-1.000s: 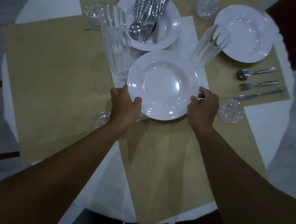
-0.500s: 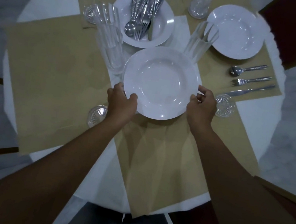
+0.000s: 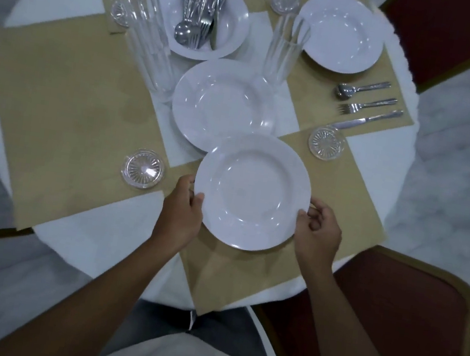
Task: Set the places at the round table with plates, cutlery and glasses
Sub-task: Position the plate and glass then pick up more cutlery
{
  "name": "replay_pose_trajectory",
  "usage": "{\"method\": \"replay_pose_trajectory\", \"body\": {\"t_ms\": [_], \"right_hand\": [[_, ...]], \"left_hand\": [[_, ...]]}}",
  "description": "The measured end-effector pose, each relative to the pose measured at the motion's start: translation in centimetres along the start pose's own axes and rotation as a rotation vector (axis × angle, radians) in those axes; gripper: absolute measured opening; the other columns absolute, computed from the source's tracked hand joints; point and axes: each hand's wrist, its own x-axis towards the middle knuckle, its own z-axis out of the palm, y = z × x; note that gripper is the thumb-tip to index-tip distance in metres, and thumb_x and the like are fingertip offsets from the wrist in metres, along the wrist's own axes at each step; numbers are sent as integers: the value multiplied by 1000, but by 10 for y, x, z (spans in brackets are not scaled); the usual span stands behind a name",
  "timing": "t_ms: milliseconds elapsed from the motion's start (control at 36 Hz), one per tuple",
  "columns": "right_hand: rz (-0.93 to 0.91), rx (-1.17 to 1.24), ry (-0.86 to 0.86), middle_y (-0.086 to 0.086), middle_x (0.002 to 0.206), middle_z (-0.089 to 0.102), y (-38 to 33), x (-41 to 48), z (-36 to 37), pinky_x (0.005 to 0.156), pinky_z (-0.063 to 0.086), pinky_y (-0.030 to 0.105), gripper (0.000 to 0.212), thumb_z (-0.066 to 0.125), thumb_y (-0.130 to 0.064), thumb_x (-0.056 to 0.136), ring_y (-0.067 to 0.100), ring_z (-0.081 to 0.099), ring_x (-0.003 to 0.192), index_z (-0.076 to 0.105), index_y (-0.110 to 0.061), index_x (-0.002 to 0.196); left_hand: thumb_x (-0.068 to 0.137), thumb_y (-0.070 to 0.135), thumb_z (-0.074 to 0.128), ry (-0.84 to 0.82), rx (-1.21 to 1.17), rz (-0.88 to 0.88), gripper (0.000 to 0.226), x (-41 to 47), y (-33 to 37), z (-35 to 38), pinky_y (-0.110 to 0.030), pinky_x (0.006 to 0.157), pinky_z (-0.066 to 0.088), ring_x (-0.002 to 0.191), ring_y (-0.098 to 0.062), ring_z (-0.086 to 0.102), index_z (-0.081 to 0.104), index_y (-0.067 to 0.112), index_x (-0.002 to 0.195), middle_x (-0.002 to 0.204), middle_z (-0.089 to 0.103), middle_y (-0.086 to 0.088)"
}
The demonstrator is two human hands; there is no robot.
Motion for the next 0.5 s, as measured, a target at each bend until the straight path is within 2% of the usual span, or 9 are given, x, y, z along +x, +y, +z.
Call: {"method": "replay_pose_trajectory", "body": {"t_ms": [83,167,278,389,500], "right_hand": [[62,1,34,-10,92,71,9,-8,-13,67,51,8,29,67,-15,92,-3,67,76,68,-31,115],[123,-3,87,-7,91,73,15,-12,-23,73,55,19,24,67,-20,91,5,68,80,71,-31,112],[173,-42,140,-11,93,73,22,-9,-34,77,57,22,23,68,-22,90,3,68,82,73,-28,112],[197,-84,172,-13,95,73,27,-1,-45,76,55,19,23,68,-21,90,0,67,83,74,-26,112],[207,-103,180,-14,93,73,33,8,-55,77,56,22,24,67,-23,90,0,68,84,74,-27,113]], "left_hand": [[101,26,49,-49,12,7,32,-9,-1,7,-7,57,36,78,12,54,46,27,132,86,56,21],[100,26,51,-86,23,14,29,-14,2,14,-3,54,40,75,16,53,47,29,129,85,55,25],[100,26,52,-152,24,21,27,-15,8,25,-5,52,37,77,11,54,48,28,127,86,56,23],[100,24,52,-218,20,20,26,-14,9,37,-11,61,39,82,2,58,49,27,126,89,59,16],[101,23,50,-267,28,4,25,-12,14,47,-33,80,56,88,-10,63,50,27,125,95,62,6]]}}
